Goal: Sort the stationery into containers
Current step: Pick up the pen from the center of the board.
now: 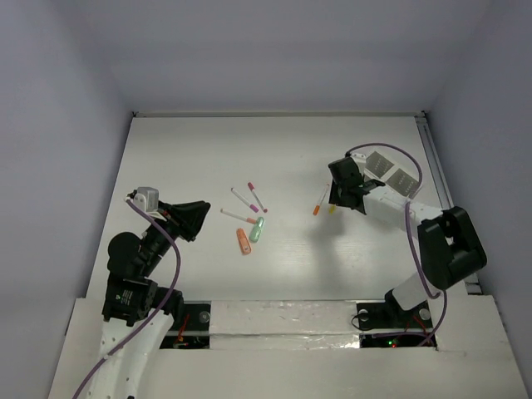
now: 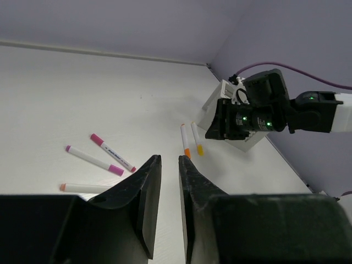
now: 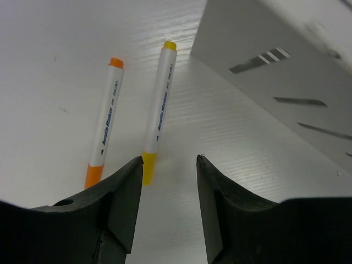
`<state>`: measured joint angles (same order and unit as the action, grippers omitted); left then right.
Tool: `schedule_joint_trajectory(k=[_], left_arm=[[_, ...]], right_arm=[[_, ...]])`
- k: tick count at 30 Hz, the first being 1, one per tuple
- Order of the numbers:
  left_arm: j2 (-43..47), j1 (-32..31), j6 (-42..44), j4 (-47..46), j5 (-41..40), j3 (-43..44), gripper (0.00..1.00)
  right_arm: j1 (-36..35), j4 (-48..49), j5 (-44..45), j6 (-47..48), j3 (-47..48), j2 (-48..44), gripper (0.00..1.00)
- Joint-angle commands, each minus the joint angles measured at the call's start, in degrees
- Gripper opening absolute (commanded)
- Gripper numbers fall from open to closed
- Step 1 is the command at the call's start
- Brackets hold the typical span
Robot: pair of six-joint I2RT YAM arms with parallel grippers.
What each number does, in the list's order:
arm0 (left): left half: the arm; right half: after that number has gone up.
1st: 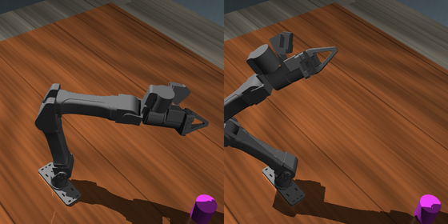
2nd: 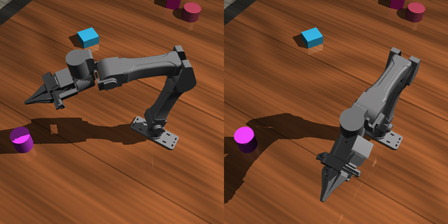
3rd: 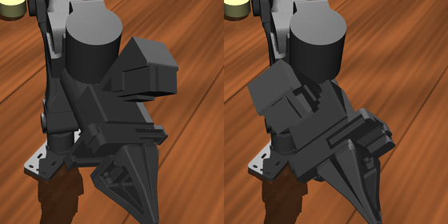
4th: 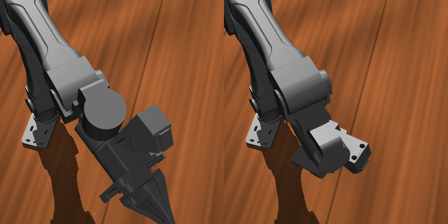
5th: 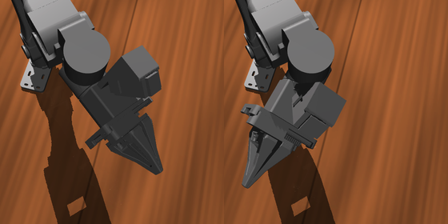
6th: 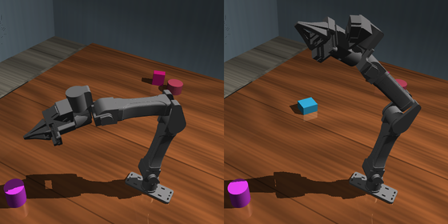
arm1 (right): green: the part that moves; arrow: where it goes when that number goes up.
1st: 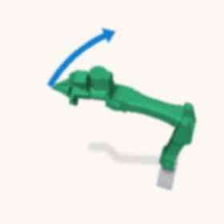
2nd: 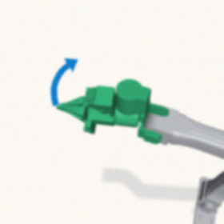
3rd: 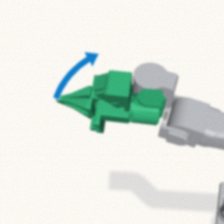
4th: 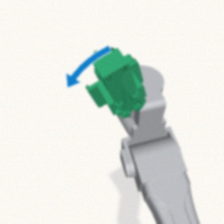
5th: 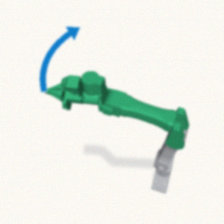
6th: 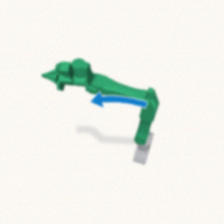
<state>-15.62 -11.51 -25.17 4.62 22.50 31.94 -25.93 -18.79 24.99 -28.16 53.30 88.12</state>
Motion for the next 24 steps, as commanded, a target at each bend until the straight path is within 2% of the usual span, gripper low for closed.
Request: schedule_joint_trajectory(k=[1,10,12,17,24], left_arm=[[0.59,0.35,0.21,-1.9,0.96,1.81,0.17],[0.76,0.35,0.21,-1.81,0.97,1.89,0.17],[0.94,0.35,0.3,-1.99,1.05,1.89,0.17],[1.03,0.35,0.3,-1.99,1.23,1.81,0.17],[1.29,0.35,0.12,-1.99,1.05,1.81,0.17]], right_arm=[[-0.17,3.85,0.49,0.65,4.35,4.94,0.48],[-0.17,2.79,0.49,-1.63,9.02,13.31,0.4],[-0.17,2.96,1.28,-2.33,8.23,12.87,0.39],[-0.17,3.32,-0.03,-2.25,6.03,11.9,0.23],[-3.15,3.58,-1.35,-4.62,0.24,8.39,0.17]])
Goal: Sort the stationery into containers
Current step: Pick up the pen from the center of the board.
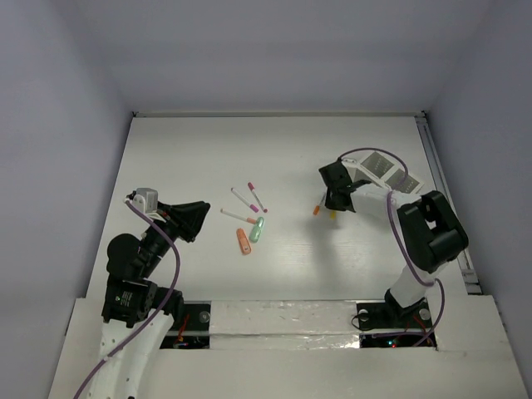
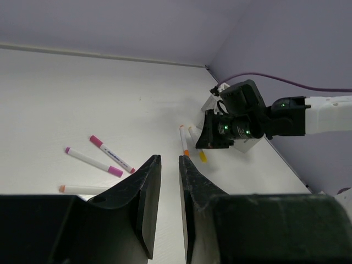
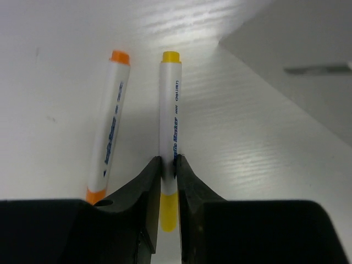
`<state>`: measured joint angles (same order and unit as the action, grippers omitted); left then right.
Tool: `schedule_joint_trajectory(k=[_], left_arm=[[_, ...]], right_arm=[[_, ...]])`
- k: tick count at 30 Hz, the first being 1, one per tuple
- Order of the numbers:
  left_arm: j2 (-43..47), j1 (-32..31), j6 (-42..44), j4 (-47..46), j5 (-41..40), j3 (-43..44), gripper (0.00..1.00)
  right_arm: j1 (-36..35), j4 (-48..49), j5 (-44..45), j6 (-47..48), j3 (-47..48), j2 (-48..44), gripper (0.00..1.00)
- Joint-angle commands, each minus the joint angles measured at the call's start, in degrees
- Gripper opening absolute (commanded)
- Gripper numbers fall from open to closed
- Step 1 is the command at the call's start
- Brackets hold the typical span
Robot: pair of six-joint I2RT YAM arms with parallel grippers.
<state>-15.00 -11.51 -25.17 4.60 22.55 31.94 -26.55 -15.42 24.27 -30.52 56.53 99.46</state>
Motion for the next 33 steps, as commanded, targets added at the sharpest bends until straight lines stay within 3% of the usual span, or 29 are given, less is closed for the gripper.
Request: schedule_joint_trajectory(k=[1,4,8,12,26,28,33], left_arm=[[0.68,0.35,0.21,-1.96,0.92,1.81,0.17],[0.68,0.35,0.21,-2.05,1.1,1.72,0.17],[0.59,0.35,0.21,-2.14,1.19,1.72,0.17],[0.77,0.35,0.21,-2.05,1.1,1.72,0.17],[0.5,0.35,0.12,-2.05,1.19,1.81,0.17],[0.5,0.35,0.12,-2.14,1.19,1.81,0.17],[0.33,0.35,0.21,-2.14,1.27,1.81,0.17]], right_arm=[[-3.33,-0.13,-0.63,-2.87,-3.79,-3.74,0.17],[-5.18,-0.4,-0.72,-4.54,-6.87,-6.99,0.2],[-5.18,-0.84,-0.55,-4.55,-8.19,-10.16,0.45],[-5.18,-1.89,1.04,-2.35,-5.3,-8.86,0.47],[-2.02,0.74,1.22,-0.06,-1.34,0.12,0.37],[-0.45,1.0,0.95,0.02,-1.42,0.12,0.32],[0.27,1.8,0.25,-0.15,-3.97,-2.07,0.07]])
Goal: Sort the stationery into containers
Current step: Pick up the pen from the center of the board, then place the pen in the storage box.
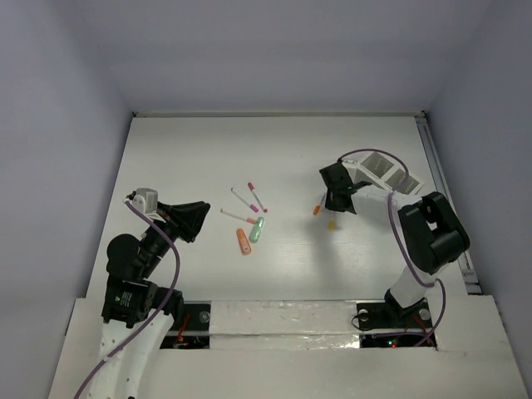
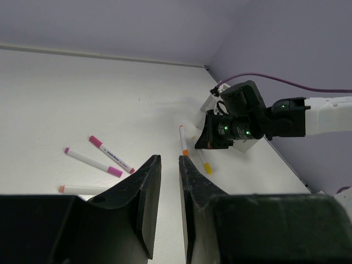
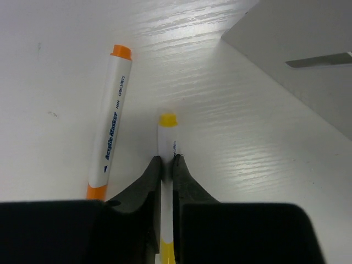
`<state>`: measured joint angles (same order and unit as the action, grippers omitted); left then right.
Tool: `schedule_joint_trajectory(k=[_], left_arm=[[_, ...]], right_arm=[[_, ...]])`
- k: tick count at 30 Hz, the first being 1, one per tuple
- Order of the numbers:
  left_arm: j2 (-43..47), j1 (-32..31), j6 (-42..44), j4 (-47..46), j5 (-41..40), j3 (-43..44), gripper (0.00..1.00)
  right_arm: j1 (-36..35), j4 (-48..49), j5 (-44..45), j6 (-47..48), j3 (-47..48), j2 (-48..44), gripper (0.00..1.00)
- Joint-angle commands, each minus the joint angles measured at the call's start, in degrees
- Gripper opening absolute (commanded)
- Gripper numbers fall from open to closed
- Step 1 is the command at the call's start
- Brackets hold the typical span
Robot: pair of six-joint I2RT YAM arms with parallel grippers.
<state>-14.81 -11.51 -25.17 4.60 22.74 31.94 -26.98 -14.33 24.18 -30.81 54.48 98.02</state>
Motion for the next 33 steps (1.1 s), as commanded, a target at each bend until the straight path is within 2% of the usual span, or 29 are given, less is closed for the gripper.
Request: schedule_joint_trajectory(k=[1,2,7,8,11,14,16,21,28,33], left_arm=[[0.13,0.35,0.21,-2.23,1.16,1.81,0.17],[0.04,0.35,0.21,-2.14,1.25,1.72,0.17],[-0.05,0.35,0.21,-2.4,1.52,1.63,0.17],[-0.13,0.35,0.12,-2.4,1.52,1.63,0.17],[-0.22,0.35,0.03,-2.58,1.69,1.54,0.17],[-0.4,0.35,0.03,-2.76,2.04,1.45,0.17],[-0.48,0.35,-0.06,-2.76,2.13,1.45,0.17],[-0.66,0.35,0.03,-2.84,2.13,1.37,0.17],[-0.66,-0.18,0.03,-2.84,2.22,1.45,0.17],[-1.19,-0.18,-0.06,-2.84,2.22,1.45,0.17]], right_arm=[[0.7,0.88,0.16,0.13,-2.53,-2.64,0.04],[0.7,0.71,0.16,0.13,-3.58,-3.79,0.0],[0.7,0.09,-1.85,1.8,-4.65,-15.11,0.0],[0.7,0.26,-2.56,2.59,-4.56,-20.01,0.0],[0.7,0.27,-3.18,3.56,-2.8,-26.54,0.0],[0.7,-0.17,0.94,6.88,1.84,-31.04,0.0],[1.23,-0.18,5.77,8.56,6.49,-30.35,0.0],[7.99,4.47,12.53,13.65,12.49,-23.59,0.0],[13.1,21.58,18.35,19.64,13.03,-14.44,0.0],[14.24,27.77,21.43,24.81,13.46,-11.27,0.0]])
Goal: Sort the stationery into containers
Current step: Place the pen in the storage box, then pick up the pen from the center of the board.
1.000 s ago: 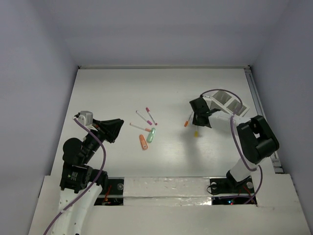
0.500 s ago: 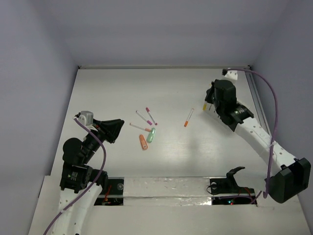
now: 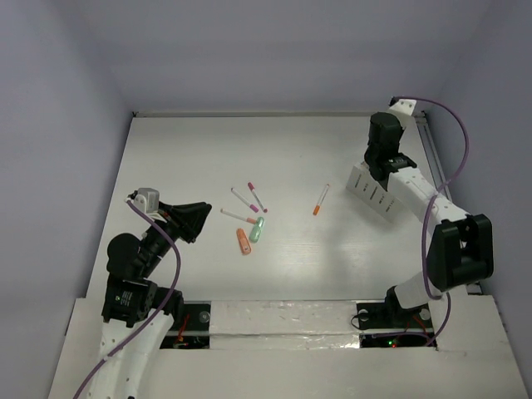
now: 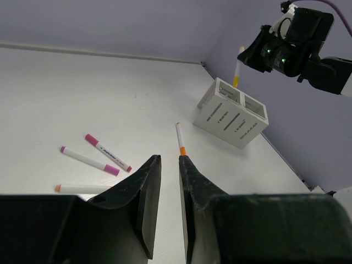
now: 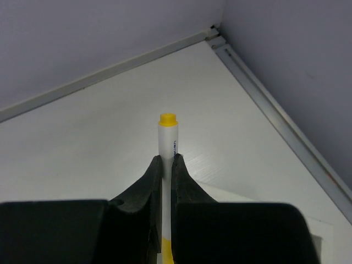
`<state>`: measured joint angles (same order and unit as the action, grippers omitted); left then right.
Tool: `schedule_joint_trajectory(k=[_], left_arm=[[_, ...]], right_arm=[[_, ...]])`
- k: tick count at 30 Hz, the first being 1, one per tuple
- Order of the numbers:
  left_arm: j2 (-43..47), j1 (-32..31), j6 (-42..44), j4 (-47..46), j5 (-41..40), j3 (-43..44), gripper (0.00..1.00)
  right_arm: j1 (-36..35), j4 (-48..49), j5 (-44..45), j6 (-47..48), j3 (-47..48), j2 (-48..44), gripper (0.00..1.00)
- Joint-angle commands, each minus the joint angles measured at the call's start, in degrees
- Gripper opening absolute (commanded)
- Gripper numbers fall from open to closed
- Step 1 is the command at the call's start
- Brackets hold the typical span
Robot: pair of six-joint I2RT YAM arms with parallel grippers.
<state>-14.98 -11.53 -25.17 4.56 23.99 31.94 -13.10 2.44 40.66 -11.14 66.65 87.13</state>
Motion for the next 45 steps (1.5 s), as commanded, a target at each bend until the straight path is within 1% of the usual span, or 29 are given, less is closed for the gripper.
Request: schedule_joint_trajectory(k=[1,5,10,15,16,17,19,21,23,26,28,29,30,32,33,35,37,38,40,41,42,44,45], left_arm=[[-1.1,-0.16,-0.14,-2.8,0.97,1.45,0.16],[-0.66,-0.16,-0.32,-3.15,1.06,1.28,0.16],[-0.75,-0.16,-0.32,-3.15,1.15,1.28,0.16],[-0.49,-0.16,-0.23,-2.89,0.89,1.37,0.16],[-0.4,-0.16,-0.23,-2.89,0.89,1.37,0.16],[-0.31,-0.16,-0.23,-2.89,0.89,1.37,0.16],[-0.05,-0.16,-0.23,-3.06,0.8,1.28,0.16],[-0.13,-0.16,-0.23,-2.98,0.8,1.28,0.16],[-0.31,-0.16,-0.15,-2.98,0.97,1.37,0.16],[0.13,-0.16,-0.32,-3.15,0.97,1.28,0.16],[0.04,-0.16,-0.23,-3.06,0.88,1.28,0.16],[0.04,-0.16,-0.32,-3.06,0.8,1.28,0.16],[0.04,-0.16,-0.32,-2.98,0.88,1.28,0.16],[0.22,-0.16,-0.23,-2.98,0.8,1.28,0.16],[0.39,-0.16,-0.23,-3.06,0.71,1.28,0.16],[0.31,-0.16,-0.23,-2.98,0.62,1.28,0.16],[0.04,-0.16,-0.23,-3.06,0.97,1.28,0.16],[0.13,-0.16,-0.15,-3.06,0.97,1.28,0.16],[0.3,-0.16,-0.15,-2.98,0.71,1.28,0.16],[0.31,-0.16,-0.14,-2.98,0.71,1.28,0.16],[0.22,-0.16,-0.14,-2.98,0.71,1.37,0.16],[0.22,-0.16,-0.06,-2.89,0.71,1.37,0.16],[0.3,-0.16,-0.14,-2.89,0.8,1.37,0.16]], right_arm=[[0.36,12.14,5.3,5.68,0.94,-0.3,0.01],[0.36,15.22,5.13,6.65,-3.26,-0.74,0.02],[0.36,18.38,3.28,3.76,-9.51,-1.0,0.03],[0.36,18.22,4.42,3.84,-11.1,-1.0,0.05],[0.36,18.3,3.64,3.93,-11.37,-1.43,0.07],[0.36,18.31,3.02,3.84,-11.8,-2.4,0.18],[0.36,17.78,1.71,3.49,-12.33,-3.46,0.33],[0.36,17.43,0.39,3.14,-12.51,-5.47,0.52],[-0.16,16.29,-1.2,2.35,-12.51,-6.88,0.56],[-1.74,14.79,-1.64,1.82,-12.25,-9.34,0.57],[-2.71,12.35,-1.73,0.86,-11.72,-11.09,0.55],[-3.5,11.37,-2.34,0.42,-11.55,-11.72,0.51],[-5.51,9.88,-3.3,-1.33,-11.37,-12.33,0.29],[-8.24,4.52,-7.69,-3.79,-11.28,-13.39,0.0],[-11.91,2.68,-8.58,-5.98,-11.37,-13.39,0.0],[-15.09,-1.28,-9.2,-8.89,-11.98,-12.17,0.0],[-18.17,-5.13,-11.21,-14.33,-12.42,-10.24,0.01],[-19.06,-5.77,-11.48,-15.66,-12.34,-7.44,0.11],[-20.64,-7.61,-10.7,-18.47,-11.64,-4.09,0.24],[-20.65,-8.49,-10.52,-19.18,-11.02,-2.34,0.33],[-20.65,-9.63,-10.52,-20.93,-10.23,1.25,0.54],[-21.17,-11.93,-10.26,-22.08,-8.38,4.17,0.67],[-21.17,-12.1,-10.08,-22.35,-8.21,5.32,0.68]])
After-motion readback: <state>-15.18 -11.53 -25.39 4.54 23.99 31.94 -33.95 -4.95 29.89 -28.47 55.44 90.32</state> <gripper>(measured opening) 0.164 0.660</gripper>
